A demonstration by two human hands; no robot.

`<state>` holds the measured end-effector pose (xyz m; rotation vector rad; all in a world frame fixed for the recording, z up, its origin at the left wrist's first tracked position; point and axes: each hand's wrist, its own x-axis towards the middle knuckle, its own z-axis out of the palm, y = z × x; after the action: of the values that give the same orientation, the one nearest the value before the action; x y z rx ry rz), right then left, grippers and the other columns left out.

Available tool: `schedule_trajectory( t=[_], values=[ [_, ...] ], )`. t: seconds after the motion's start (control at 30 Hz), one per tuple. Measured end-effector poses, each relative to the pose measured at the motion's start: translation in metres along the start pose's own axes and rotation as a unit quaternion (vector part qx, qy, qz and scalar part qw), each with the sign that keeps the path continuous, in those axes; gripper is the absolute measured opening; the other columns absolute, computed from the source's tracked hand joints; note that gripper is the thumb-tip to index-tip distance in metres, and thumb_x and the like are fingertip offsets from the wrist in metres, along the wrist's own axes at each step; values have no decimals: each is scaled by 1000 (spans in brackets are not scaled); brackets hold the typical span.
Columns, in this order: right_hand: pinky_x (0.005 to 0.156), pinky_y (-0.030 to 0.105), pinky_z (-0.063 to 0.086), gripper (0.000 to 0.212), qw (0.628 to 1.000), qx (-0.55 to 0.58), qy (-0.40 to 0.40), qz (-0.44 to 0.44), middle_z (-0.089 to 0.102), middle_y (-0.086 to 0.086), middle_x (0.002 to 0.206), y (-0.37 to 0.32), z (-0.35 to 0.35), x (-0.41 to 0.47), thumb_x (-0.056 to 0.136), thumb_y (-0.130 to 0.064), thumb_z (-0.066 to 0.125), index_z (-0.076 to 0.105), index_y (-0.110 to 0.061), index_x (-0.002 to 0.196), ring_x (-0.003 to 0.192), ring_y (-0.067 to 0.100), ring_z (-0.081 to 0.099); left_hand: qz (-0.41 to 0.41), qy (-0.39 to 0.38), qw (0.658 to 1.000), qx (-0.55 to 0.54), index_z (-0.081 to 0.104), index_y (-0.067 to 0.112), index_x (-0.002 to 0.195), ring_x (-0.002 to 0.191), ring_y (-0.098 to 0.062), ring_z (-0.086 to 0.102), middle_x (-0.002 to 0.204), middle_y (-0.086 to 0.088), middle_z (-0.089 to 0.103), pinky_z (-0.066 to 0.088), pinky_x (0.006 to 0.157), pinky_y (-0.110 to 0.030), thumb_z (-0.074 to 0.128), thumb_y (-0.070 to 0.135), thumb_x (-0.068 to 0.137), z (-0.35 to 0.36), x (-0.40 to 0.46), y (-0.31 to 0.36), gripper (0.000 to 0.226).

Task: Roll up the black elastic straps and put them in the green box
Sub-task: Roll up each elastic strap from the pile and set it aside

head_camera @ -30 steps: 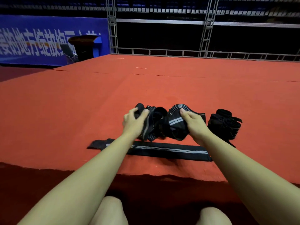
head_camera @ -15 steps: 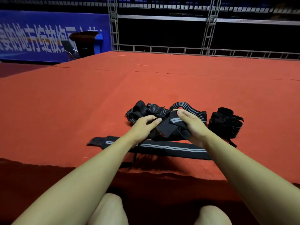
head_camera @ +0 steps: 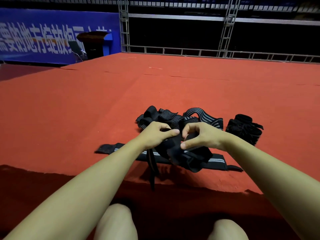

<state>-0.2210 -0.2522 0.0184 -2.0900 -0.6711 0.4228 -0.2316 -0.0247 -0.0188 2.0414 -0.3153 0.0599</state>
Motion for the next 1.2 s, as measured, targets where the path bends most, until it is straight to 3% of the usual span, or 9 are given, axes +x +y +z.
schedule_trajectory(
  t=[0.1, 0.2, 0.37, 0.5, 0.63, 0.8, 1.0, 1.13, 1.2],
  values=[
    [76, 25, 49, 28, 987, -161, -9, 3, 74, -9, 86, -4, 1, 0, 72, -43, 92, 76, -29, 91, 80, 7, 68, -6, 14, 999, 34, 66, 13, 72, 52, -2, 46, 55, 13, 53, 34, 53, -16, 73, 44, 93, -1, 1, -5, 38],
    [72, 30, 49, 24, 984, -176, 17, -22, 74, -7, 81, -1, 3, 1, 73, -42, 91, 76, -27, 85, 77, 13, 68, -24, 26, 997, 63, 55, 18, 61, 47, -4, 40, 51, 12, 47, 31, 49, -19, 72, 43, 94, 0, 2, -12, 45],
    [80, 32, 53, 17, 995, -46, 64, -53, 76, 2, 85, 5, 6, -2, 79, -29, 88, 75, -20, 83, 84, 14, 73, -60, 78, 992, 78, 41, 19, 57, 42, -7, 29, 47, 10, 33, 22, 48, -26, 72, 43, 94, -3, 9, -22, 54],
    [82, 20, 54, 17, 992, 105, 63, -43, 75, 3, 90, 4, 6, -8, 82, -18, 83, 71, -6, 88, 92, 14, 75, -57, 91, 992, 68, 62, 18, 64, 45, -4, 41, 52, 9, 50, 32, 56, -29, 70, 48, 93, -6, 16, -21, 43],
    [91, 39, 55, 28, 979, 186, 63, -57, 69, 20, 99, 11, 4, -7, 75, -34, 89, 74, -13, 85, 98, 30, 69, -47, 66, 995, 59, 71, 15, 75, 54, -14, 52, 58, 2, 59, 46, 62, -31, 71, 54, 91, -9, 25, -17, 41],
    [60, 15, 55, 12, 932, 350, 83, -50, 69, 9, 83, 6, 9, -11, 93, -2, 62, 62, -6, 81, 73, 11, 71, -24, 102, 992, 75, 74, 20, 77, 64, -14, 56, 67, 4, 65, 45, 68, -33, 70, 51, 93, -14, 32, -14, 35],
    [86, 27, 59, 19, 890, 441, 91, -65, 73, 9, 96, 13, 8, -3, 79, -26, 84, 71, -14, 83, 91, 17, 73, -34, 89, 993, 71, 72, 13, 82, 45, -5, 42, 50, 12, 50, 34, 54, -27, 69, 50, 94, -21, 32, 0, 40],
    [71, 21, 59, 19, 866, 476, 125, -88, 78, 3, 84, 2, 11, -13, 61, -31, 83, 80, -16, 72, 79, 9, 76, -23, 102, 993, 50, 70, 19, 75, 61, -13, 53, 66, -2, 66, 45, 66, -33, 71, 50, 93, -21, 34, 0, 36],
    [68, 26, 60, 22, 855, 496, 123, -89, 79, 4, 85, 3, 10, -17, 73, -37, 77, 82, -16, 75, 78, 13, 76, -24, 106, 993, 54, 69, 19, 73, 60, -15, 50, 63, 1, 59, 41, 64, -33, 71, 49, 93, -20, 35, 1, 36]
  ],
)
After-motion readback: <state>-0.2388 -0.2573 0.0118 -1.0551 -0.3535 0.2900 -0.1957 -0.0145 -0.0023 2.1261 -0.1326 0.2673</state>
